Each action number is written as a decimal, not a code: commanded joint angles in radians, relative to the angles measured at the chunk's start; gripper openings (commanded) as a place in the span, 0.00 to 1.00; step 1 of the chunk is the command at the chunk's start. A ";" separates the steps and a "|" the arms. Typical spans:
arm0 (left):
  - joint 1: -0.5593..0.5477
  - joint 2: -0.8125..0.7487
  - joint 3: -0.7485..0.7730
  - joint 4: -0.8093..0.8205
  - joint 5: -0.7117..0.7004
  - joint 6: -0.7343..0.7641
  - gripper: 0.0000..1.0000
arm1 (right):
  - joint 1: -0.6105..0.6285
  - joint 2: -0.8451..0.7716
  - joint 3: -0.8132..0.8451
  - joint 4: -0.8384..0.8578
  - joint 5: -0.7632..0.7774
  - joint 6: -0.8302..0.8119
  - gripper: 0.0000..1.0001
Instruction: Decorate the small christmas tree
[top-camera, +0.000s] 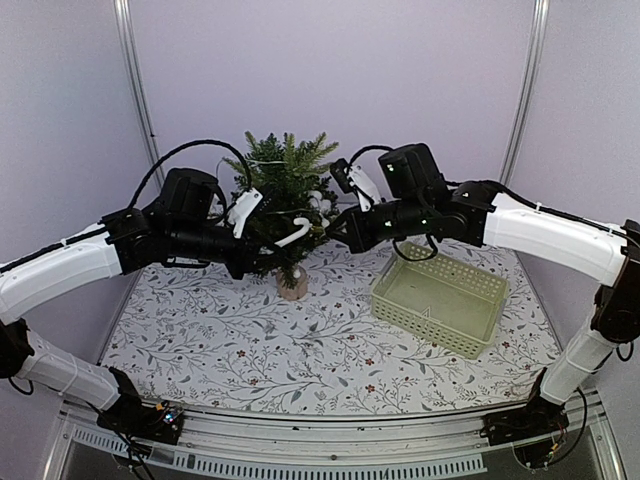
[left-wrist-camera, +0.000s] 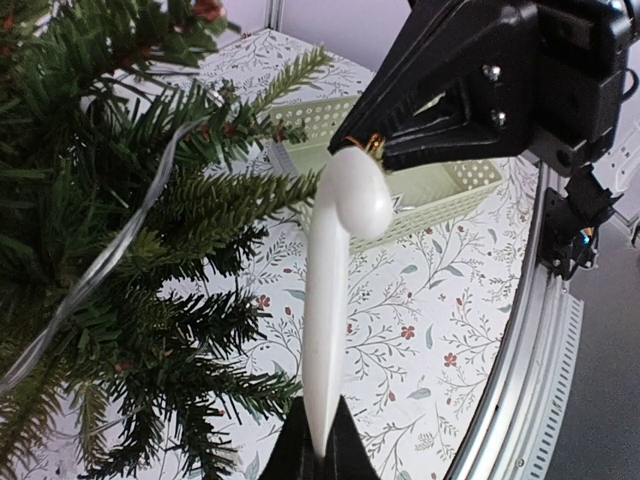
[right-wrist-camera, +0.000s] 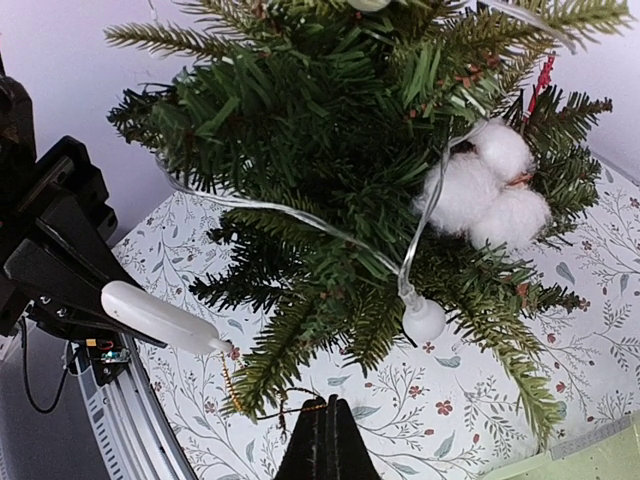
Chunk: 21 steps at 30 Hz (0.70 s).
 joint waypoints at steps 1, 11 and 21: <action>-0.009 0.008 0.017 0.006 -0.006 -0.003 0.00 | -0.008 -0.037 0.020 0.035 -0.022 -0.025 0.00; -0.009 0.012 0.017 0.012 -0.010 -0.006 0.00 | -0.012 -0.065 -0.003 0.064 -0.031 -0.039 0.00; -0.007 0.010 0.007 0.010 -0.014 -0.013 0.00 | -0.021 -0.034 0.013 0.068 -0.060 -0.046 0.00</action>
